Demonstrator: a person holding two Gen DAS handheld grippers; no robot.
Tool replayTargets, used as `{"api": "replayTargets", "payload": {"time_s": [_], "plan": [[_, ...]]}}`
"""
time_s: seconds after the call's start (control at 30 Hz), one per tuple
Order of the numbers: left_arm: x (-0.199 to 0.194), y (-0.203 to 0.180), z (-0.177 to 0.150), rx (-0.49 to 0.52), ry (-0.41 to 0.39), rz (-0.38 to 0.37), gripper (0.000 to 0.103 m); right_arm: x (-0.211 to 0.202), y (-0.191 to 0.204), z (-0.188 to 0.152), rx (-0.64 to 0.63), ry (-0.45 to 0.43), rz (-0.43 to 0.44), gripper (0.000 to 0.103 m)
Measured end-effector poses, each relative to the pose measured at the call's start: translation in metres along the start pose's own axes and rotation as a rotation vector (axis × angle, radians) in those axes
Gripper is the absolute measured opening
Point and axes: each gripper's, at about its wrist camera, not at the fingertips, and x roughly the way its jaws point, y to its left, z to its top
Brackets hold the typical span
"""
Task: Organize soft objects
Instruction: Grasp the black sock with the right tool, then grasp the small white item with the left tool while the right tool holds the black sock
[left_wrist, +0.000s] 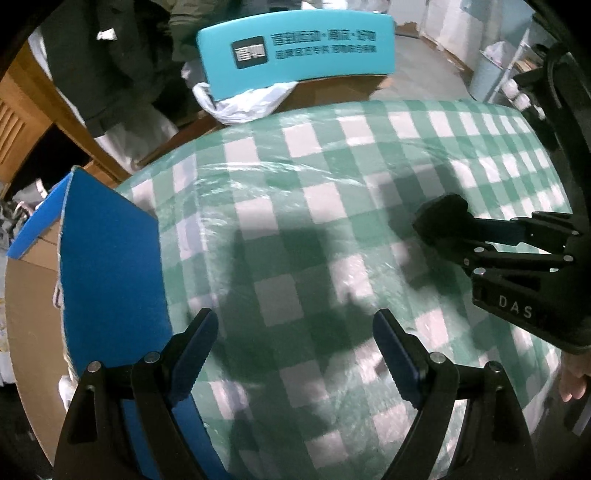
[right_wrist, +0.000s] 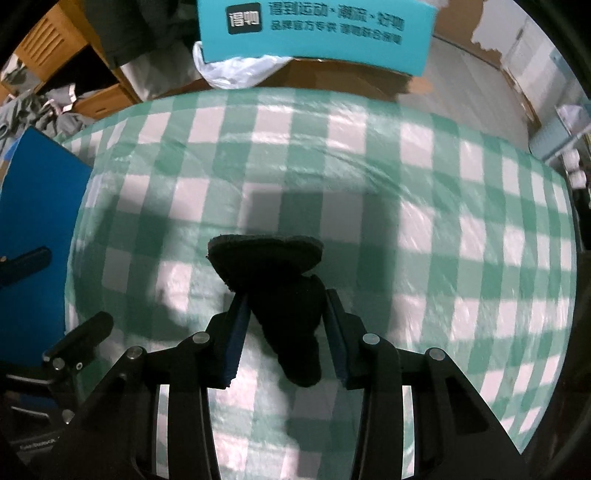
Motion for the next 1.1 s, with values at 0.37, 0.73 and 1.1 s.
{"api": "replayTargets", "payload": {"time_s": [0.37,0.73,1.1], "plan": [[0.0,-0.02,-0.019,0.059,-0.004,-0.042,0.087,-0.013,-0.018,-0.039,0.111,0.014,0.038,0.039],[0.007,-0.054,-0.031,0.169,-0.006,-0.024,0.087,-0.019,-0.029,-0.067,0.175,0.004,0.063,0.039],[0.024,-0.069,-0.036,0.209,0.027,-0.038,0.076,-0.025,-0.04,-0.081,0.223,-0.01,0.083,0.039]]}}
